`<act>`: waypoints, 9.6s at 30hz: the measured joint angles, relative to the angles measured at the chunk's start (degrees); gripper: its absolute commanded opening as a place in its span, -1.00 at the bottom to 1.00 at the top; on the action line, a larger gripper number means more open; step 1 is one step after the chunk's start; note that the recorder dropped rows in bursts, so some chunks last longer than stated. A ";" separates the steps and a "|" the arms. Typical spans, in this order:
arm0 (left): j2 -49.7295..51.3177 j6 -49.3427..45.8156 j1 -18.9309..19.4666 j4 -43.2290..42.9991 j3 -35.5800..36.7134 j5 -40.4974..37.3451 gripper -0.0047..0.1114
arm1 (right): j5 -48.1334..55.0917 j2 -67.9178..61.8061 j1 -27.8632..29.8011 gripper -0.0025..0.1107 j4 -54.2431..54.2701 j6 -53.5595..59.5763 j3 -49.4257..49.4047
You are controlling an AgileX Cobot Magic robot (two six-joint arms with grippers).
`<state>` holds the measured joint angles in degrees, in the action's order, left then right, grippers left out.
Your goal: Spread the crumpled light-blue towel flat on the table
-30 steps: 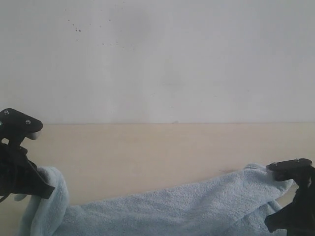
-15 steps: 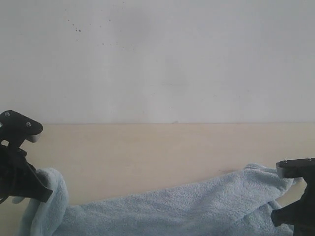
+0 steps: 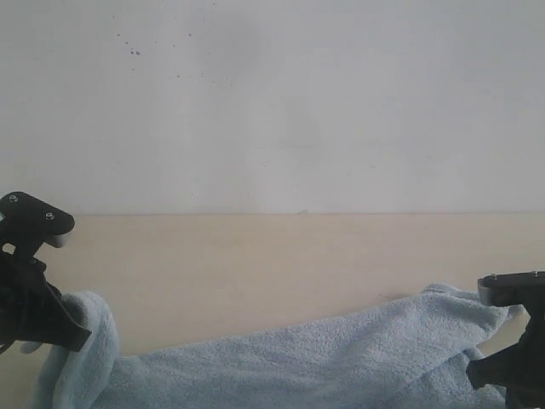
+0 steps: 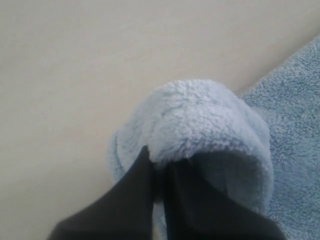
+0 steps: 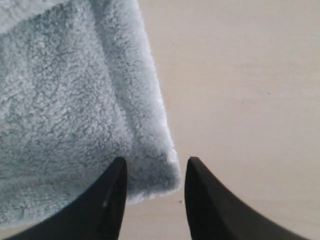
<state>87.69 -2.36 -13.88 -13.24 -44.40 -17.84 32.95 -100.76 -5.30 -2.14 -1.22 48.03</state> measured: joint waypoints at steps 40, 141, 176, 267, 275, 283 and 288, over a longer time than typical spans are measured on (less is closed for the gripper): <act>0.00 -0.43 0.00 0.00 0.00 -1.43 -0.85 | 0.30 -2.84 0.09 -0.84 3.93 0.38 0.24; 17.74 2.36 11.63 3.26 -17.60 24.08 -0.34 | -13.37 -5.99 8.64 -0.13 -46.73 -50.31 23.25; 14.27 1.39 8.15 8.10 -18.45 4.09 -0.85 | 2.63 -5.42 8.64 -0.96 18.89 15.82 13.43; 13.14 -0.61 5.21 0.15 -0.54 -15.69 -0.85 | -18.02 -34.88 18.68 -0.96 58.91 52.44 43.89; -3.47 4.18 5.21 1.28 -0.48 0.34 -0.85 | 1.35 -23.30 18.77 -0.96 58.28 49.31 46.99; -22.68 20.10 5.45 1.28 11.65 13.64 -0.85 | -0.46 8.16 18.44 -0.96 58.02 46.21 19.38; -43.63 20.19 9.98 1.28 22.19 15.24 -0.85 | -25.19 36.76 11.57 -0.96 63.53 54.73 -2.82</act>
<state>44.06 17.83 -3.90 -11.96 -22.21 -2.60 7.76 -64.01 6.27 61.39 53.51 45.20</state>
